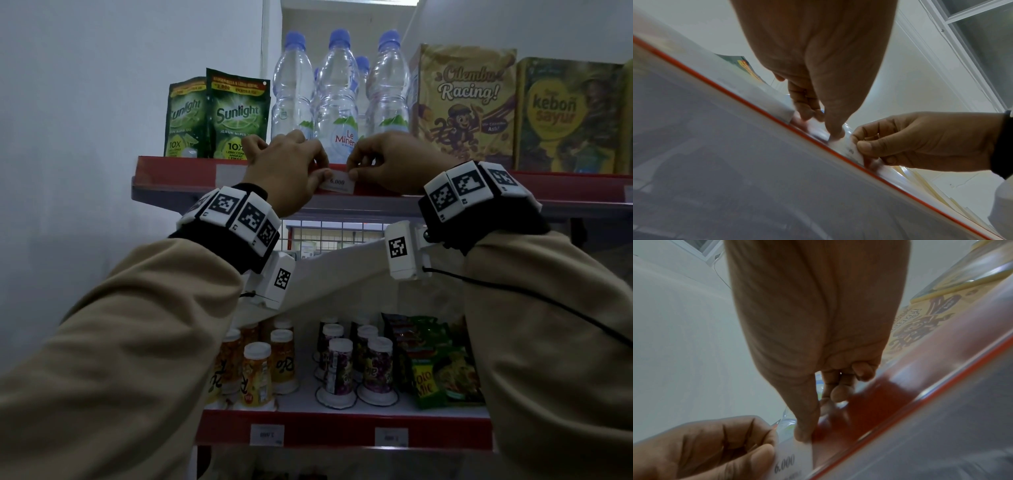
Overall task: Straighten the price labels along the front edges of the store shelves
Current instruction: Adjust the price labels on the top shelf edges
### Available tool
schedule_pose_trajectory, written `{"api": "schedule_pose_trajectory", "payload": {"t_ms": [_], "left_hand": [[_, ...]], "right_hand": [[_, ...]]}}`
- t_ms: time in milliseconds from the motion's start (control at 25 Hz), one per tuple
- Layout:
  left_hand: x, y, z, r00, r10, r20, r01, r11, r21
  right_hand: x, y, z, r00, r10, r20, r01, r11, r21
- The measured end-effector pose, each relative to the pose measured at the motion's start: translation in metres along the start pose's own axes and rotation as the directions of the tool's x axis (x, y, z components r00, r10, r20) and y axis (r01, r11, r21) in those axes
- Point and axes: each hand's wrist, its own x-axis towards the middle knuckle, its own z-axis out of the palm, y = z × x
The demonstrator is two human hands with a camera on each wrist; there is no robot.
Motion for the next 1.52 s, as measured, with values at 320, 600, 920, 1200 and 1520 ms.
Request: {"api": "schedule_pose_trajectory", "payload": {"t_ms": [320, 600, 920, 1200, 1520], "left_hand": [[0.007, 0.001, -0.01, 0.993, -0.014, 0.119, 0.013, 1.0, 0.015], [0.001, 0.004, -0.011, 0.997, -0.055, 0.054, 0.058, 0.996, -0.061], [-0.008, -0.011, -0.015, 0.998, 0.04, 0.045, -0.04, 0.999, 0.01], [-0.032, -0.075, -0.037, 1.0, -0.001, 0.027, 0.003, 0.998, -0.061], [-0.046, -0.101, -0.042, 0.999, 0.021, -0.044, -0.022, 1.0, -0.013]], "right_hand": [[0.002, 0.004, -0.001, 1.0, -0.019, 0.0, 0.019, 0.999, 0.039], [-0.003, 0.003, 0.004, 0.999, -0.033, -0.033, 0.035, 0.996, 0.08], [0.0, -0.021, 0.017, 0.987, -0.028, -0.159, 0.029, 1.0, 0.005], [0.024, -0.07, 0.027, 0.989, -0.028, -0.144, 0.038, 0.997, 0.073], [0.04, -0.104, 0.051, 0.986, 0.007, -0.166, -0.013, 0.999, -0.037]]}}
